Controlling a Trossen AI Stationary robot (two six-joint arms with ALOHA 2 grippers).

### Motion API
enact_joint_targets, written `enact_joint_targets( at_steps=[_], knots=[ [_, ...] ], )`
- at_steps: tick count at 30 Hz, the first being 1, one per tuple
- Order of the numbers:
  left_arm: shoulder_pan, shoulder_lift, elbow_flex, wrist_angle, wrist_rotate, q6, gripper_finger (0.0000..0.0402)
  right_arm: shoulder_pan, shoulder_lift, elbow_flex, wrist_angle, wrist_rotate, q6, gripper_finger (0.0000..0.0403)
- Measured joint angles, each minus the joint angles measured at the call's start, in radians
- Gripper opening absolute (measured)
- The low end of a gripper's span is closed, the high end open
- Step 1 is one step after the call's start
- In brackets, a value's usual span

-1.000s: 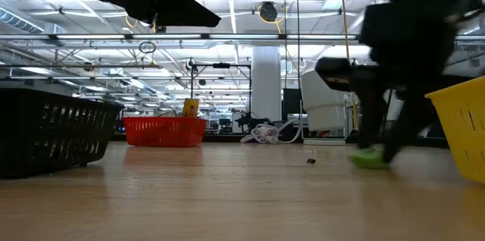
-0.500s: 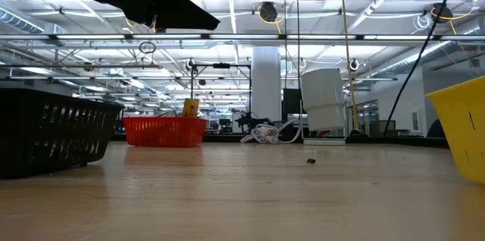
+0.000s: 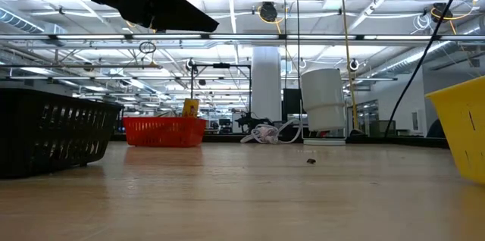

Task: Pick & Place School Supplies
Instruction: Put the green eraser into the yellow bin

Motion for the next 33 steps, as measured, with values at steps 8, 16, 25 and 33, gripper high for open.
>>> enact_joint_targets(
  at_steps=[8,16,25,33],
  knots=[
    [0.001,0.0,0.0,-0.004,-0.001,-0.008,0.0204,0.109,0.258,0.04,0.092,0.058,0.238,0.0057],
    [0.001,0.0,0.0,-0.005,-0.005,-0.012,0.0204,0.151,0.367,0.145,-0.2,0.05,0.628,0.0057],
    [0.001,0.0,0.0,-0.006,-0.005,-0.016,0.0204,0.074,0.461,0.24,-0.489,-0.174,0.879,0.0057],
    [0.001,0.0,0.0,-0.006,-0.005,-0.015,0.0204,-0.021,0.527,0.241,-0.49,-0.373,0.887,0.0057]
  ],
)
